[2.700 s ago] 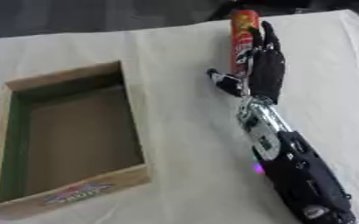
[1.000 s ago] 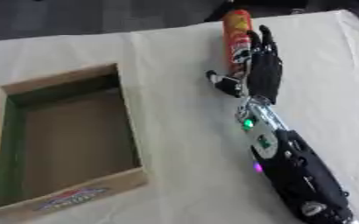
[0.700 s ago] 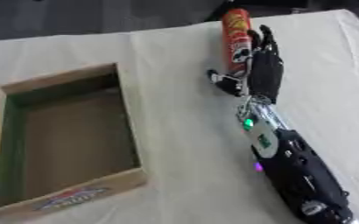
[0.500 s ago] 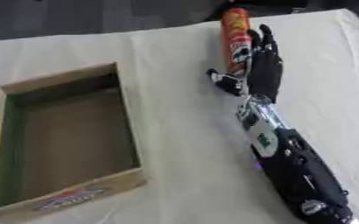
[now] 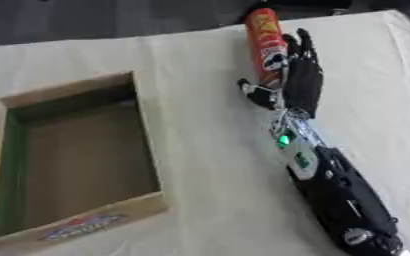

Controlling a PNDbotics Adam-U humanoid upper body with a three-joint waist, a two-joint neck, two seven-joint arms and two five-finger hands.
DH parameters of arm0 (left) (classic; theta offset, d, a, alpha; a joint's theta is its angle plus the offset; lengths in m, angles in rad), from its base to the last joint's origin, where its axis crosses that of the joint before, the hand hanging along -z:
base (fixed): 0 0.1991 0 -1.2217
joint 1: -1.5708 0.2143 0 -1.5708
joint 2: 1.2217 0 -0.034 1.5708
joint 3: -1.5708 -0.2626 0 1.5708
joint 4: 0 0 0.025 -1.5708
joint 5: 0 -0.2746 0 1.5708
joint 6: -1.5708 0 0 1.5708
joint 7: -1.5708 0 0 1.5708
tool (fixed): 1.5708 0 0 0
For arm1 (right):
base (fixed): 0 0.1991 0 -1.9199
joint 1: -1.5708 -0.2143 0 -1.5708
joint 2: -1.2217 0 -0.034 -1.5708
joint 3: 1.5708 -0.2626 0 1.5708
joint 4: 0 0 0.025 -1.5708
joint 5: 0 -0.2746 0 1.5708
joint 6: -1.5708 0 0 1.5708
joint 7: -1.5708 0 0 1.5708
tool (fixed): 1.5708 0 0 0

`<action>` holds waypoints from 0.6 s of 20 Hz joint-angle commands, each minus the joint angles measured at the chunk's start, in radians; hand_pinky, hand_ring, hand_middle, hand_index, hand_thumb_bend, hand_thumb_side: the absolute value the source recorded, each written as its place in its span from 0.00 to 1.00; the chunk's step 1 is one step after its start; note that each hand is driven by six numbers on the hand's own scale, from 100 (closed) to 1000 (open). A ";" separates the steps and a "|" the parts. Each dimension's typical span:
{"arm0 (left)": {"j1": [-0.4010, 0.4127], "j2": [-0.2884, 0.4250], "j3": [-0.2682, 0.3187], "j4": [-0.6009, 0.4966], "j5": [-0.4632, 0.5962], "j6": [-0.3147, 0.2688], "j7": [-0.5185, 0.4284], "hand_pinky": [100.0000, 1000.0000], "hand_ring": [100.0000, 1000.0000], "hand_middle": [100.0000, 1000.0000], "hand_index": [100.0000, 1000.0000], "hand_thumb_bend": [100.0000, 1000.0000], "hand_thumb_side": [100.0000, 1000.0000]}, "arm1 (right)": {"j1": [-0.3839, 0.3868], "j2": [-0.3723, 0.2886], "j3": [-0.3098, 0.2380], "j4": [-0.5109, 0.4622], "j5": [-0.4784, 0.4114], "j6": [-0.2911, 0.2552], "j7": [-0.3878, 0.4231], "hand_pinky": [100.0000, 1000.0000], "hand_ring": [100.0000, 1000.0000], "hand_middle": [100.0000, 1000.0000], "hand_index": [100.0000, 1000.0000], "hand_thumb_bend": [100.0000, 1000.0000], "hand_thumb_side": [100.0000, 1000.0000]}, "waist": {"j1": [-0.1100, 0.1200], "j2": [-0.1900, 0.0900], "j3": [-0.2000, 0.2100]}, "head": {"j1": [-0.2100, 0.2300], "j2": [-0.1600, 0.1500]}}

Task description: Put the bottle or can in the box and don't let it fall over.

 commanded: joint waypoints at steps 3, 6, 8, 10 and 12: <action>-0.006 0.020 0.003 -0.011 0.005 0.000 -0.004 0.88 0.82 0.78 0.61 1.00 0.24 | -0.005 -0.012 0.003 0.009 -0.012 0.246 -0.252 0.29 0.76 0.87 0.80 0.70 0.16 | 0.000 -0.013 0.007 | -0.003 -0.013; -0.007 0.020 0.003 -0.011 0.005 0.000 -0.004 0.88 0.82 0.78 0.61 1.00 0.24 | -0.005 -0.011 0.006 0.015 -0.010 0.251 -0.252 0.26 0.75 0.87 0.80 0.67 0.17 | -0.001 -0.013 0.009 | -0.002 -0.013; -0.007 0.020 0.003 -0.012 0.006 0.000 -0.004 0.88 0.82 0.78 0.61 1.00 0.24 | -0.005 -0.010 0.009 0.018 -0.013 0.252 -0.252 0.25 0.74 0.87 0.80 0.64 0.17 | -0.002 -0.013 0.010 | -0.002 -0.013; -0.007 0.020 0.003 -0.012 0.006 0.000 -0.005 0.88 0.82 0.78 0.61 1.00 0.24 | -0.005 -0.009 0.011 0.019 -0.022 0.251 -0.252 0.24 0.73 0.87 0.80 0.62 0.16 | -0.002 -0.014 0.011 | -0.002 -0.013; -0.008 0.020 0.003 -0.012 0.006 0.000 -0.005 0.88 0.82 0.78 0.61 1.00 0.24 | -0.005 -0.008 0.014 0.021 -0.035 0.246 -0.252 0.24 0.73 0.86 0.80 0.60 0.16 | -0.003 -0.014 0.012 | -0.002 -0.012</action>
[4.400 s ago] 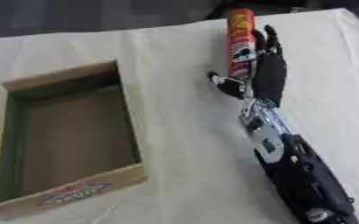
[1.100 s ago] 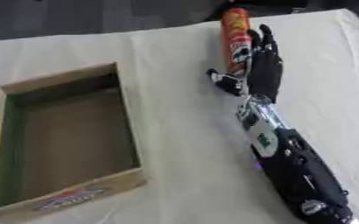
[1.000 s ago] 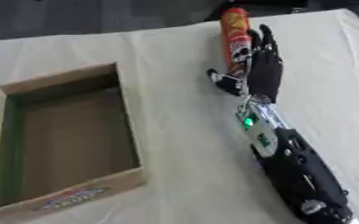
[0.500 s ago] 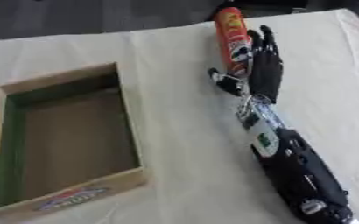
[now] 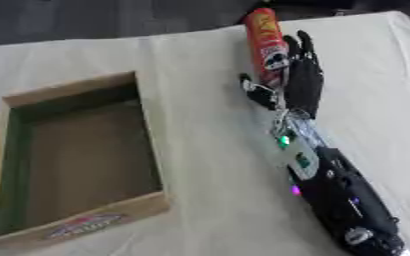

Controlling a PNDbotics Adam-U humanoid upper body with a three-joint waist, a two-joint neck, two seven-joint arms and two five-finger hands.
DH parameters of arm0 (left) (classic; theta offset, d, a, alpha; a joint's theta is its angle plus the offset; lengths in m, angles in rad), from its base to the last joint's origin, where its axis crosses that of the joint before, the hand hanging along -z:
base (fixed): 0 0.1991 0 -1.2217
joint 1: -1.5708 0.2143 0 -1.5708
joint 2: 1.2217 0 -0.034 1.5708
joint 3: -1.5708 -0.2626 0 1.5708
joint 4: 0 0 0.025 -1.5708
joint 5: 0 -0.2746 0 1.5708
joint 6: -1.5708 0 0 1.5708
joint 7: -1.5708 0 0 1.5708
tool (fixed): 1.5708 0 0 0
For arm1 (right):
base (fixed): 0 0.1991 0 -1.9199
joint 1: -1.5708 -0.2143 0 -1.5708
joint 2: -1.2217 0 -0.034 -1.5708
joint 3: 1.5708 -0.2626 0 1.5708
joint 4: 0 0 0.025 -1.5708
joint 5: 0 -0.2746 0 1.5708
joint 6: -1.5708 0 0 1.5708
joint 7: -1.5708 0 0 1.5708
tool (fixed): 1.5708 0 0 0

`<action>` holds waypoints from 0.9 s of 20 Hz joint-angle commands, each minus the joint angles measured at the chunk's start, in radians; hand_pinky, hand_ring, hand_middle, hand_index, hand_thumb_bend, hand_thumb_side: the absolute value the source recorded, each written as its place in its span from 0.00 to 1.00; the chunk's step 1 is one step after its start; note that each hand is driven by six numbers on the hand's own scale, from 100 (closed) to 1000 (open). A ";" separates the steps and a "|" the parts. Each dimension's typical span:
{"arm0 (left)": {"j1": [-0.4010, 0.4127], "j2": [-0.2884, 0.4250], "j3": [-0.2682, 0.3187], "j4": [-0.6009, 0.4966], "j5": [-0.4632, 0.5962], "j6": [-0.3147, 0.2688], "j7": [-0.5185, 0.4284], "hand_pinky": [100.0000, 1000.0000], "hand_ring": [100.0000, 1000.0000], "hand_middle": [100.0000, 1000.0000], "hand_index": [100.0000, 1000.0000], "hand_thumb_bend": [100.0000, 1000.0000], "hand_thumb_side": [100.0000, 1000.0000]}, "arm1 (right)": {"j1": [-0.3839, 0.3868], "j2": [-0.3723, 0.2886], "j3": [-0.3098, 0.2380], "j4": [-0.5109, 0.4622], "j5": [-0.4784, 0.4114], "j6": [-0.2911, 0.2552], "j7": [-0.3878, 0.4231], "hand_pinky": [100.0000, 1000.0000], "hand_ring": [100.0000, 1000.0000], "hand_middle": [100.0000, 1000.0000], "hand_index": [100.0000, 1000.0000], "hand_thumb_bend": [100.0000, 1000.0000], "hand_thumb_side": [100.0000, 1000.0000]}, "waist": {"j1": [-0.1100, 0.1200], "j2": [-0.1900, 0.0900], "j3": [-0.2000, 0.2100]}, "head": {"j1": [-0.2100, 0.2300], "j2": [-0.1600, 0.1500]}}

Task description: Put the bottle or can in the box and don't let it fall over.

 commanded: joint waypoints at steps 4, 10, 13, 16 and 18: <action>-0.007 0.020 0.004 -0.012 0.004 -0.001 -0.002 0.88 0.82 0.78 0.61 1.00 0.24 | -0.004 -0.006 0.014 0.014 -0.020 0.246 -0.251 0.24 0.73 0.86 0.79 0.57 0.13 | 0.002 -0.013 0.005 | -0.002 -0.012; -0.006 0.021 0.004 -0.012 0.006 -0.002 -0.003 0.88 0.82 0.77 0.60 1.00 0.24 | -0.007 -0.007 0.019 0.020 0.009 0.264 -0.225 0.24 0.72 0.83 0.73 0.47 0.00 | 0.002 -0.014 0.003 | -0.002 -0.011; -0.006 0.021 0.004 -0.012 0.006 -0.002 -0.003 0.88 0.82 0.77 0.60 1.00 0.24 | -0.008 -0.007 0.019 0.010 0.008 0.257 -0.217 0.22 0.70 0.79 0.67 0.39 0.00 | 0.002 -0.014 0.003 | -0.002 -0.012; -0.006 0.021 0.005 -0.013 0.006 -0.002 -0.003 0.88 0.82 0.77 0.60 1.00 0.23 | -0.007 -0.006 0.019 0.006 -0.007 0.243 -0.218 0.22 0.70 0.76 0.62 0.40 0.00 | 0.002 -0.013 0.003 | -0.002 -0.013; -0.006 0.021 0.005 -0.013 0.006 -0.003 -0.003 0.88 0.82 0.77 0.60 1.00 0.23 | -0.007 -0.006 0.019 0.004 -0.018 0.231 -0.226 0.21 0.68 0.72 0.59 0.39 0.00 | 0.002 -0.013 0.003 | -0.002 -0.013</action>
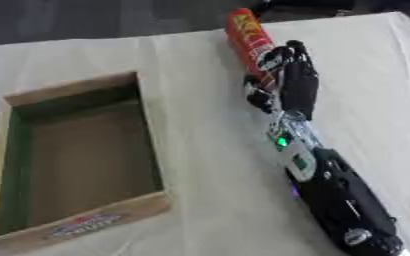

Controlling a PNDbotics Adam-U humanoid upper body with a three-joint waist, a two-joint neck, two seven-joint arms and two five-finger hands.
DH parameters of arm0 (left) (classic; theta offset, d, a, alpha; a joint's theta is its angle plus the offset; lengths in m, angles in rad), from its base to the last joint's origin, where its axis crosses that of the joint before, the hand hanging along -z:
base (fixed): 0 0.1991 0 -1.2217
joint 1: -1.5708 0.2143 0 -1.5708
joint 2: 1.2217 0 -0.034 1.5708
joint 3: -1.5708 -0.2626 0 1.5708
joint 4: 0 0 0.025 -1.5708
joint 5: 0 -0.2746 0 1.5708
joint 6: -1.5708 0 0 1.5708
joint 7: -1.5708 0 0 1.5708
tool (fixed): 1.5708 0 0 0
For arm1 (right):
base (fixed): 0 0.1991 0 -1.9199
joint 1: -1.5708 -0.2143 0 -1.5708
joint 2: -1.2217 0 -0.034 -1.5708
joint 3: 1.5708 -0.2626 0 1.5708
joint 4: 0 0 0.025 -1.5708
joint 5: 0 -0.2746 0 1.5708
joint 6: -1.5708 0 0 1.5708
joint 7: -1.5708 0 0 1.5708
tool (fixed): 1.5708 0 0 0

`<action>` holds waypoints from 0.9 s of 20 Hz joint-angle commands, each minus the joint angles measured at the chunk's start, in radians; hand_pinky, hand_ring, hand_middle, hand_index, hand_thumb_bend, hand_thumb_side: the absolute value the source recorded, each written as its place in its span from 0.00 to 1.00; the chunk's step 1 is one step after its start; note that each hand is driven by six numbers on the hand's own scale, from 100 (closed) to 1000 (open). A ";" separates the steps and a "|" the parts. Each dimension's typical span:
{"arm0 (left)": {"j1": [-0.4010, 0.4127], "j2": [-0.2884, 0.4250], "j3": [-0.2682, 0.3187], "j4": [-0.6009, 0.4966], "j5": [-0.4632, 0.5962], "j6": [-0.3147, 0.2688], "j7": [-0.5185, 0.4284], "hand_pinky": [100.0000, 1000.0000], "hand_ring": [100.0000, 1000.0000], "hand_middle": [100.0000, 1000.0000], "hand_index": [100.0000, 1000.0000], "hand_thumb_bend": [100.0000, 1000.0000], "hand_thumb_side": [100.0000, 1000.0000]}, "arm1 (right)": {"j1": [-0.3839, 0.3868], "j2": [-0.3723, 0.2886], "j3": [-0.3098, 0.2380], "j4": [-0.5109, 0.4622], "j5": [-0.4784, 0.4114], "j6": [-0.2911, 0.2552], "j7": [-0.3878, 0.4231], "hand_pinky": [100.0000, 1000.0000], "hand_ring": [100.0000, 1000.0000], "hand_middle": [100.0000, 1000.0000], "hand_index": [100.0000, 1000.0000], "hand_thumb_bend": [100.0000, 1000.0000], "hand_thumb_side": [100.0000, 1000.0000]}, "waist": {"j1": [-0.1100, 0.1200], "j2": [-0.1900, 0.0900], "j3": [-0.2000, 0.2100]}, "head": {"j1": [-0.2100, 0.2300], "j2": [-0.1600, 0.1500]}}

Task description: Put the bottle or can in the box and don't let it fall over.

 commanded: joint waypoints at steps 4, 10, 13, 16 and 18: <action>-0.005 0.021 0.005 -0.013 0.005 -0.002 -0.003 0.88 0.82 0.77 0.60 1.00 0.23 | -0.005 -0.006 0.002 -0.007 -0.036 0.189 -0.260 0.19 0.64 0.65 0.56 0.36 0.00 | 0.003 -0.013 0.001 | -0.001 -0.013; -0.006 0.020 0.005 -0.013 0.006 -0.003 -0.003 0.88 0.82 0.77 0.60 1.00 0.22 | -0.006 -0.004 -0.005 -0.016 -0.061 0.150 -0.263 0.16 0.62 0.62 0.53 0.26 0.00 | 0.004 -0.012 0.002 | -0.002 -0.015; -0.007 0.020 0.005 -0.013 0.006 -0.004 -0.003 0.88 0.82 0.77 0.60 1.00 0.22 | -0.007 -0.003 -0.008 -0.019 -0.075 0.129 -0.263 0.15 0.61 0.62 0.50 0.20 0.00 | 0.005 -0.011 0.002 | -0.002 -0.015; -0.007 0.019 0.005 -0.013 0.007 -0.004 -0.004 0.88 0.82 0.77 0.60 1.00 0.22 | -0.008 -0.002 -0.014 -0.020 -0.078 0.108 -0.263 0.14 0.61 0.61 0.49 0.18 0.00 | 0.006 -0.009 0.002 | -0.002 -0.016; -0.007 0.019 0.005 -0.013 0.007 -0.005 -0.004 0.88 0.82 0.77 0.60 1.00 0.21 | -0.009 -0.003 -0.019 -0.021 -0.074 0.096 -0.263 0.13 0.60 0.60 0.48 0.17 0.00 | 0.006 -0.008 0.001 | -0.003 -0.016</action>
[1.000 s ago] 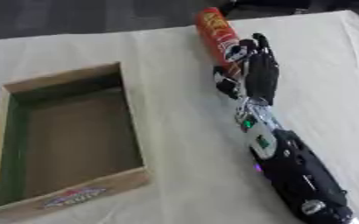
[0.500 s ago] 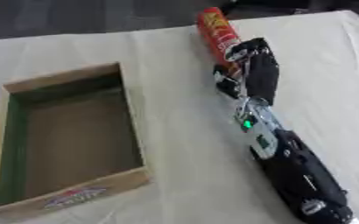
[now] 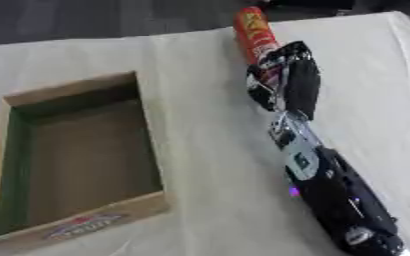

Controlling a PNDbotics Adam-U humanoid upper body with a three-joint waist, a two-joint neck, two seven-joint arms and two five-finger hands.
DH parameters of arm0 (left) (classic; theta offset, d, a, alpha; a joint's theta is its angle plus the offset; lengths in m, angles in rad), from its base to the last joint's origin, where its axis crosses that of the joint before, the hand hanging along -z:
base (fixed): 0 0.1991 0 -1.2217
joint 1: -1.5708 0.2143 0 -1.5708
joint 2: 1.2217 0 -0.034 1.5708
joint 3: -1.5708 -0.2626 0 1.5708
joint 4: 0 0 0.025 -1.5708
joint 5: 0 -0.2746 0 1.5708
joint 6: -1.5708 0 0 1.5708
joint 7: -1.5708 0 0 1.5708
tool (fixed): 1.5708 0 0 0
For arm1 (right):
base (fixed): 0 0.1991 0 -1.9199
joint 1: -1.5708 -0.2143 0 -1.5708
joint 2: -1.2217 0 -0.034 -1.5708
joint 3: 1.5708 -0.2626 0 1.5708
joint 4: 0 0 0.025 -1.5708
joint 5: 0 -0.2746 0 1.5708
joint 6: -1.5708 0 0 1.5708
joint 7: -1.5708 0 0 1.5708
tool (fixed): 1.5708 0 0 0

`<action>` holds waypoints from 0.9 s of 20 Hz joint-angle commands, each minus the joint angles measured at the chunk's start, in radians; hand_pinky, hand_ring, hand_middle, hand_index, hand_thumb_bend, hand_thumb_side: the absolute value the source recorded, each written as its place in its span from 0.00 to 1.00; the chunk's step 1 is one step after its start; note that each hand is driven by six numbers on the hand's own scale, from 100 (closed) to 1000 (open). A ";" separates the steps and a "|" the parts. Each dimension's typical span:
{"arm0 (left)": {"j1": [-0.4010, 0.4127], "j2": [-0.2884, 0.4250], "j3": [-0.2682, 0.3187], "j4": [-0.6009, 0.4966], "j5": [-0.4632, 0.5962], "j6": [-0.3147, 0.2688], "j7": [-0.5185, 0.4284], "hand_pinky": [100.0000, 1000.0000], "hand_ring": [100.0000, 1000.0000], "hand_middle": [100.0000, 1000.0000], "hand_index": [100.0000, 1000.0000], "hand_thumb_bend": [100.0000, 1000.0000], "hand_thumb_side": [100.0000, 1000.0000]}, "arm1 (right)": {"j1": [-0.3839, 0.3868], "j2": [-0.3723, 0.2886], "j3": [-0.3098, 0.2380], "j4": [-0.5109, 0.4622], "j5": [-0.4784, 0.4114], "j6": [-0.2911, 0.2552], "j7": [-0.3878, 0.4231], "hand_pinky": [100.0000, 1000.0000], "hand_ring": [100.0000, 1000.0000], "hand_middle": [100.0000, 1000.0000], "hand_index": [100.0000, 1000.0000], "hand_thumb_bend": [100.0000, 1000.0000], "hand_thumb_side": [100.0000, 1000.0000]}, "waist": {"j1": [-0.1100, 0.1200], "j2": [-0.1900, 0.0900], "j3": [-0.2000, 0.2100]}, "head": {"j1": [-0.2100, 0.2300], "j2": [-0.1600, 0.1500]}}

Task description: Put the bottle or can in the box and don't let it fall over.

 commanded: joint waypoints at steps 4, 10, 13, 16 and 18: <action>-0.006 0.018 0.005 -0.013 0.005 -0.005 -0.004 0.88 0.82 0.77 0.60 1.00 0.21 | -0.010 -0.004 -0.011 -0.006 0.011 0.159 -0.187 0.14 0.60 0.60 0.48 0.15 0.00 | 0.006 -0.010 0.001 | -0.003 -0.015; -0.006 0.018 0.005 -0.013 0.004 -0.006 -0.003 0.88 0.82 0.77 0.60 1.00 0.22 | -0.010 -0.003 -0.014 -0.008 0.032 0.146 -0.187 0.17 0.61 0.62 0.50 0.09 0.00 | 0.007 -0.010 -0.001 | -0.004 -0.015; -0.007 0.019 0.006 -0.013 0.004 -0.006 -0.003 0.88 0.82 0.77 0.60 1.00 0.22 | -0.008 -0.002 -0.014 -0.004 0.036 0.146 -0.187 0.28 0.68 0.69 0.58 0.23 0.00 | 0.006 -0.010 -0.001 | -0.004 -0.016; -0.007 0.019 0.006 -0.014 0.003 -0.005 -0.003 0.88 0.82 0.77 0.60 1.00 0.22 | -0.002 -0.002 -0.009 0.010 0.039 0.157 -0.187 0.40 0.74 0.74 0.67 0.55 0.00 | 0.006 -0.010 -0.001 | -0.004 -0.016; -0.006 0.019 0.005 -0.014 0.003 -0.005 -0.003 0.88 0.82 0.77 0.60 1.00 0.22 | 0.002 -0.001 -0.005 0.018 0.049 0.165 -0.187 0.45 0.76 0.77 0.71 0.61 0.00 | 0.006 -0.010 -0.001 | -0.004 -0.015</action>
